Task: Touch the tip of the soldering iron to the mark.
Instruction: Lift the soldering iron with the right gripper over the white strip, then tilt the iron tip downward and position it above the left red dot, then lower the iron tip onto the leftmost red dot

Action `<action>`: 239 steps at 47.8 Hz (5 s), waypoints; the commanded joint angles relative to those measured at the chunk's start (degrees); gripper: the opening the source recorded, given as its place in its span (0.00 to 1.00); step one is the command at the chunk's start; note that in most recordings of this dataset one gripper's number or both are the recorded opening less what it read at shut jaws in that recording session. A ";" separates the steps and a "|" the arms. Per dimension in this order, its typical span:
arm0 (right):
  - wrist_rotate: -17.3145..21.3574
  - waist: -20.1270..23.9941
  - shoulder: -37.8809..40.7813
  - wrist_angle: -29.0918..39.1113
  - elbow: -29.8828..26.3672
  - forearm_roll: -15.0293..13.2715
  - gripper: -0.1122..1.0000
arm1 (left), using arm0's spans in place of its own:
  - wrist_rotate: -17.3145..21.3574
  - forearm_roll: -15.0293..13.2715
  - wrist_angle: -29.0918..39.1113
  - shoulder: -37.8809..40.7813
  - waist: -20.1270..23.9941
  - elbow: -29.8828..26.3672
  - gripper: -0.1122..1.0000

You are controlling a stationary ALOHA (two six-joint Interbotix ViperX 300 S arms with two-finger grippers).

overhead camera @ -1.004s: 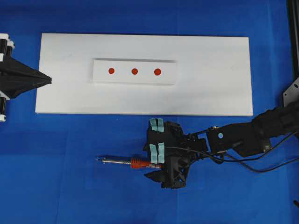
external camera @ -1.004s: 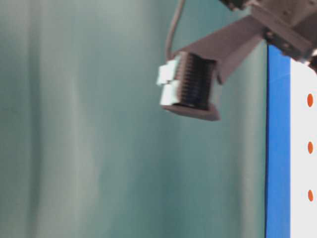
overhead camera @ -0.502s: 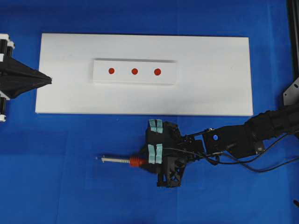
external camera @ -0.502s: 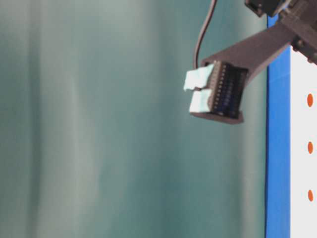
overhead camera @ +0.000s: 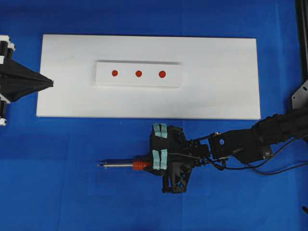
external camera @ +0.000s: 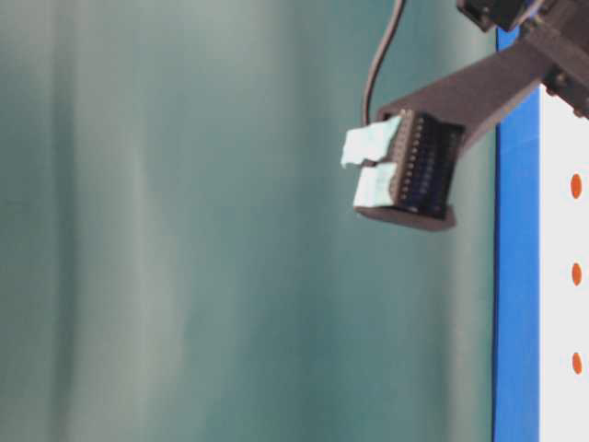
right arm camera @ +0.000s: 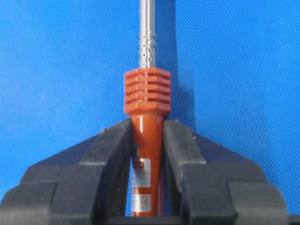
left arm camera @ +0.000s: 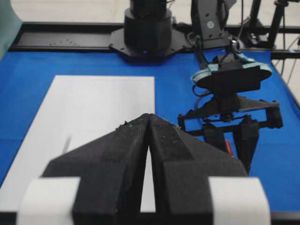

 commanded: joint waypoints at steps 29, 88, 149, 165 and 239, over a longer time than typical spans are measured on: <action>0.26 -2.64 -18.54 21.36 -4.39 -6.33 0.16 | -0.18 0.09 -0.26 -0.44 0.00 -0.53 0.10; -8.61 -16.17 -24.79 39.73 -9.67 -15.56 0.16 | -0.35 0.09 -0.26 -0.97 0.00 0.09 0.10; -18.63 -26.02 -23.29 50.63 -12.39 -14.06 0.16 | -0.18 0.09 -0.18 -0.97 -0.09 0.26 0.10; -18.90 -26.02 -22.41 61.79 -14.59 -14.06 0.16 | -0.18 0.09 -0.18 -0.97 0.00 0.26 0.10; -19.69 -25.66 -22.24 59.85 -14.59 -13.18 0.16 | -0.18 0.18 -0.18 -0.97 -0.09 0.26 0.10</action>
